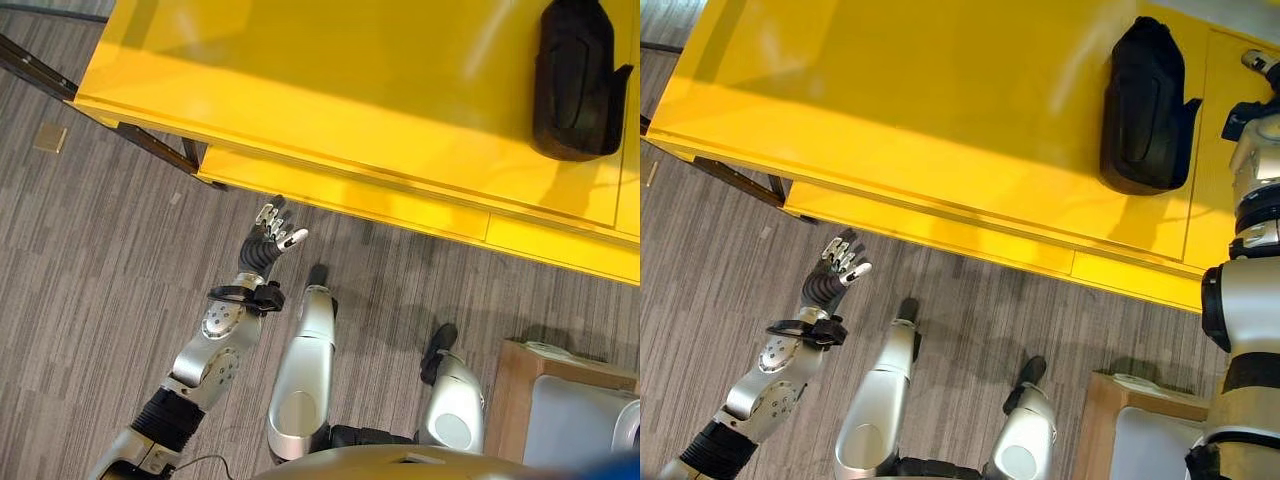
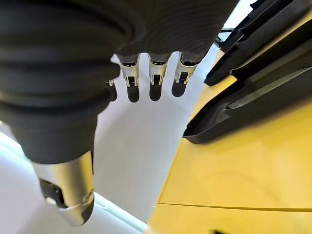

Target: Move parts from the plastic box to the shelf.

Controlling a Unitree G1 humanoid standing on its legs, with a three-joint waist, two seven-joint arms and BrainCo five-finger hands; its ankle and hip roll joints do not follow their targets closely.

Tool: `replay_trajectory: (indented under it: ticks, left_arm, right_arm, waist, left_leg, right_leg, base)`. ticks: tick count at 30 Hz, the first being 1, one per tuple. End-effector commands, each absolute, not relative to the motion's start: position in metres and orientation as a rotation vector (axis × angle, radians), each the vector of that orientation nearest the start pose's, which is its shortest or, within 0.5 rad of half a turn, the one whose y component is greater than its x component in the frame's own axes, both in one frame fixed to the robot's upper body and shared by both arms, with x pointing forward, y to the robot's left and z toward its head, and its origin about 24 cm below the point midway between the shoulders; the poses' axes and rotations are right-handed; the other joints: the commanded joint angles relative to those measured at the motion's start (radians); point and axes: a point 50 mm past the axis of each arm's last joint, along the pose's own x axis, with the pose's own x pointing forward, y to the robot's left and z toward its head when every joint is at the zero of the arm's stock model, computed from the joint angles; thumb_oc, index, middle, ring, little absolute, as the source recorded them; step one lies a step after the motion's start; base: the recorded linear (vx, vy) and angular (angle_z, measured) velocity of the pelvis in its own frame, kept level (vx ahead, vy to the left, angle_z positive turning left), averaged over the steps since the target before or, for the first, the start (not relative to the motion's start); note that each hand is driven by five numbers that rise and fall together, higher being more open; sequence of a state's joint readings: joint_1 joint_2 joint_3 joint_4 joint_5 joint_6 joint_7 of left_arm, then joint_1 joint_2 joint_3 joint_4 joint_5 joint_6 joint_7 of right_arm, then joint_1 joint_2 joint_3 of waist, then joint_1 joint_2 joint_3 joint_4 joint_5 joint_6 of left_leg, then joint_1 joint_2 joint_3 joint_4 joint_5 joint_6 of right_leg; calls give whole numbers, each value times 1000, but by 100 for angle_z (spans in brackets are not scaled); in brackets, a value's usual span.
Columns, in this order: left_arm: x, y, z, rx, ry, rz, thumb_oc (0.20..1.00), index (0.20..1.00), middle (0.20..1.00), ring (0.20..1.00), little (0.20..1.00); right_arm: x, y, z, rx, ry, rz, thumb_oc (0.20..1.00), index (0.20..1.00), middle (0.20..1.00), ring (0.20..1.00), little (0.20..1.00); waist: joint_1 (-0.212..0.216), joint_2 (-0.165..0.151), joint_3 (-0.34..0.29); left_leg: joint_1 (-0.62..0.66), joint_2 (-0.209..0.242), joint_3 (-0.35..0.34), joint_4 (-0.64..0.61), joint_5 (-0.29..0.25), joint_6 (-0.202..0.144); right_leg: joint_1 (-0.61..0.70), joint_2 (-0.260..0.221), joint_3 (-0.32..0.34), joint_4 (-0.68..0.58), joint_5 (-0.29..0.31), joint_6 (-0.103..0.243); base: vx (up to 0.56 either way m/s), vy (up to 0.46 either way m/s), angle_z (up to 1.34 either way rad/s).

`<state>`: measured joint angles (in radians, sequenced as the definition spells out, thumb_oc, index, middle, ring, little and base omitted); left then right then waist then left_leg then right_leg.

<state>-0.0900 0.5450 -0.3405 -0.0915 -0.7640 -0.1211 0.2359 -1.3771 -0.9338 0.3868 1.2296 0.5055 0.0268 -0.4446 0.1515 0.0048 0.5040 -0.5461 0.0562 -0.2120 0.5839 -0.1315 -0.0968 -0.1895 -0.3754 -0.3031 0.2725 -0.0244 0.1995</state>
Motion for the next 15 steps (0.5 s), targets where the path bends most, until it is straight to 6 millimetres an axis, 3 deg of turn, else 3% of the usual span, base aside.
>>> replay_trajectory:
  ticks: [1,2,11,13,15]
  left_arm:
    - [254,175,75,-241,-53,-134,1000,1000,1000,1000,1000]
    - [253,176,74,-241,-45,-134,1000,1000,1000,1000,1000]
    - [250,179,65,-236,-5,-121,1000,1000,1000,1000,1000]
    - [250,180,62,-236,6,-115,1000,1000,1000,1000,1000]
    - [248,183,57,-242,28,-93,1000,1000,1000,1000,1000]
  right_arm:
    - [349,-360,344,-284,-397,-881,1000,1000,1000,1000,1000]
    - [355,-347,342,-286,-427,-828,1000,1000,1000,1000,1000]
    - [369,-307,309,-274,-482,-625,1000,1000,1000,1000,1000]
    - [369,-294,299,-247,-502,-557,1000,1000,1000,1000,1000]
    - [370,-268,282,-143,-529,-448,1000,1000,1000,1000,1000]
  waist:
    - [-4,5,-85]
    - [-14,9,-91]
    - [-55,17,-124]
    - [-66,18,-130]
    - [-85,25,-138]
  left_leg:
    - [39,9,81,-102,15,31]
    - [47,15,89,-125,50,35]
    - [118,44,128,-187,74,27]
    - [132,49,141,-197,76,27]
    - [158,59,167,-222,81,29]
  right_leg:
    - [-24,46,10,196,-189,-70]
    - [-21,47,9,168,-157,-73]
    - [12,61,36,93,-123,-65]
    - [15,62,46,79,-117,-64]
    - [11,66,76,53,-99,-61]
  base:
    - [-83,32,-21]
    - [-77,31,-26]
    - [0,1,-16]
    - [10,9,-25]
    - [19,32,-24]
